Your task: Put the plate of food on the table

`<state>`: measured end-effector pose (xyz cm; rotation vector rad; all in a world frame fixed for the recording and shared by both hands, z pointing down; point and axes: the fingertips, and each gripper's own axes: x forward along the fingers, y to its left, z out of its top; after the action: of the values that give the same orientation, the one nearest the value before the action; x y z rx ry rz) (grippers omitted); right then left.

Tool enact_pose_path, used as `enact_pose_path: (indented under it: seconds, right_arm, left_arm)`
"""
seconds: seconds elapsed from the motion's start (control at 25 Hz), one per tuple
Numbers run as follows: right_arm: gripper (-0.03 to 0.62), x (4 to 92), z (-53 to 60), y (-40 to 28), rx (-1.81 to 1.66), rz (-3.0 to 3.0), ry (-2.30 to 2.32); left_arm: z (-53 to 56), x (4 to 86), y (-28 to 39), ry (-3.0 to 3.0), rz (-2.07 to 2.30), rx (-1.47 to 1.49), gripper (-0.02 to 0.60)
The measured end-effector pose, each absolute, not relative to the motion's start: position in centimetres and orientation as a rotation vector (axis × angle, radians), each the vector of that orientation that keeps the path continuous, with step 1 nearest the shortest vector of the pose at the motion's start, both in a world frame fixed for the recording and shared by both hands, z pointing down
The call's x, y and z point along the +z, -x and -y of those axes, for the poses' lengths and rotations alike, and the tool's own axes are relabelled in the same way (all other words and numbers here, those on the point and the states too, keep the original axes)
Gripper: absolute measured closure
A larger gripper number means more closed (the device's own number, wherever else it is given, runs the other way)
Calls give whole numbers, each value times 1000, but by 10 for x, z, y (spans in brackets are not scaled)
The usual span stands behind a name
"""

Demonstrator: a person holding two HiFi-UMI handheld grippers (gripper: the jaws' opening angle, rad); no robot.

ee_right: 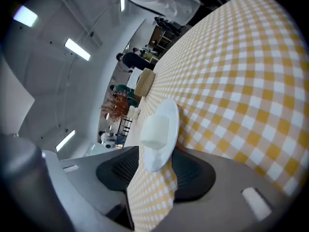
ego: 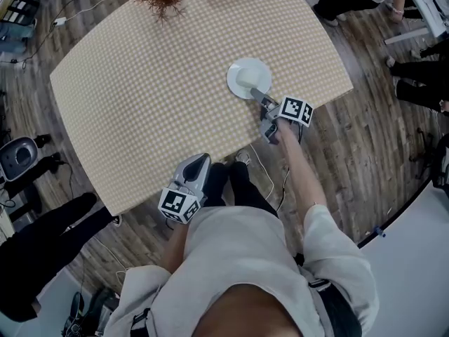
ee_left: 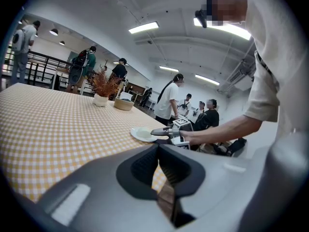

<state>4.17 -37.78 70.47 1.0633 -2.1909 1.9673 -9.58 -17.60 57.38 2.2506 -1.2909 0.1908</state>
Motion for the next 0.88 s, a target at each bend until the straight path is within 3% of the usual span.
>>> enact_pose_path:
  seconds: [0.32, 0.64, 0.88]
  right_arm:
    - [401, 716, 356, -30, 1235, 2109, -918]
    - [375, 714, 352, -27, 1190, 2161, -814]
    - [375, 717, 347, -28, 952, 2141, -765]
  left_arm:
    - [175, 571, 94, -2268, 1270, 174, 572]
    - [172, 568, 97, -2266, 1274, 168, 572]
    - [172, 566, 93, -2270, 1274, 168, 572]
